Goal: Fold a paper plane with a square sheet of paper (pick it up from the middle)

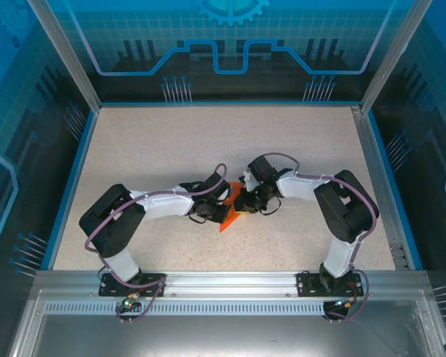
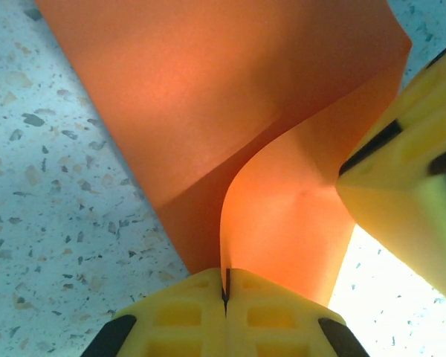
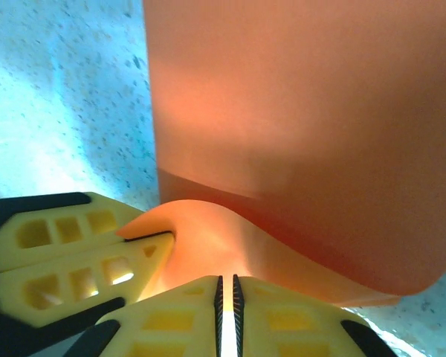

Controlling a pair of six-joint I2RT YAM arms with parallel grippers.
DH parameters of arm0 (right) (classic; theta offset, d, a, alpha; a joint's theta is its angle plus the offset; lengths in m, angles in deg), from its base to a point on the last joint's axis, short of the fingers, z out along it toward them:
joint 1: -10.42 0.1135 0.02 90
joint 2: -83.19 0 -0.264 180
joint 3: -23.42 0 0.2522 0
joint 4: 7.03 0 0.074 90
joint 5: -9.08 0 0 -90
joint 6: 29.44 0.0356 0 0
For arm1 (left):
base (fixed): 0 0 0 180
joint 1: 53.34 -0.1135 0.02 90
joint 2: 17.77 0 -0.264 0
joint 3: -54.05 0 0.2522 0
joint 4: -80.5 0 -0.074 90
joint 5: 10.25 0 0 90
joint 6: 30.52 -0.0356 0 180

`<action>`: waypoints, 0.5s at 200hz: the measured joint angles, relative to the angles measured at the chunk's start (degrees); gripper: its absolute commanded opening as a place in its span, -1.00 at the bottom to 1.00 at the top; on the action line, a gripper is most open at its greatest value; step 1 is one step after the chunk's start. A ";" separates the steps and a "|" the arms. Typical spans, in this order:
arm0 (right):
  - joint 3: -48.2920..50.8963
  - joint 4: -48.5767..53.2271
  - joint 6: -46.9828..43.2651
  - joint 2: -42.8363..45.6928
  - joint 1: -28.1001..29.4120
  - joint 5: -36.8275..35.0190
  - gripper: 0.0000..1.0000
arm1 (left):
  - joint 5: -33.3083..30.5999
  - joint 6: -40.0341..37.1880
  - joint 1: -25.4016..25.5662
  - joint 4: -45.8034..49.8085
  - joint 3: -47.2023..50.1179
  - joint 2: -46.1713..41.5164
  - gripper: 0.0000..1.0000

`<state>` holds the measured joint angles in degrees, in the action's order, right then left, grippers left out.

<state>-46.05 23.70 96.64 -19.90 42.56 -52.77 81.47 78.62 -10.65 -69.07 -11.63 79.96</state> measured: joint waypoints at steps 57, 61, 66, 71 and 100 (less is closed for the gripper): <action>-1.27 -0.74 0.22 -2.19 -0.68 -0.09 -0.72 | 0.00 0.00 -0.02 0.00 -0.02 0.00 -0.92; -1.22 -0.74 0.28 -2.56 -0.68 -0.42 -0.72 | 0.00 0.00 0.00 0.00 -0.02 0.00 -0.92; -1.03 -0.79 0.39 -3.15 -0.68 -0.96 -0.73 | 0.00 0.00 -0.02 0.00 0.00 0.00 -0.92; -0.76 -0.92 0.44 -3.54 -0.70 -1.14 -0.73 | 0.00 0.00 0.00 0.00 -0.02 0.00 -0.92; -0.11 -2.10 0.61 -3.54 -1.07 -0.74 -0.72 | 0.00 -0.02 0.00 0.02 -0.02 0.04 -0.93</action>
<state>-46.16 21.60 97.25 -23.44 41.49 -53.52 81.47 78.60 -10.65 -69.05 -11.65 80.00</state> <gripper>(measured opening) 0.138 0.046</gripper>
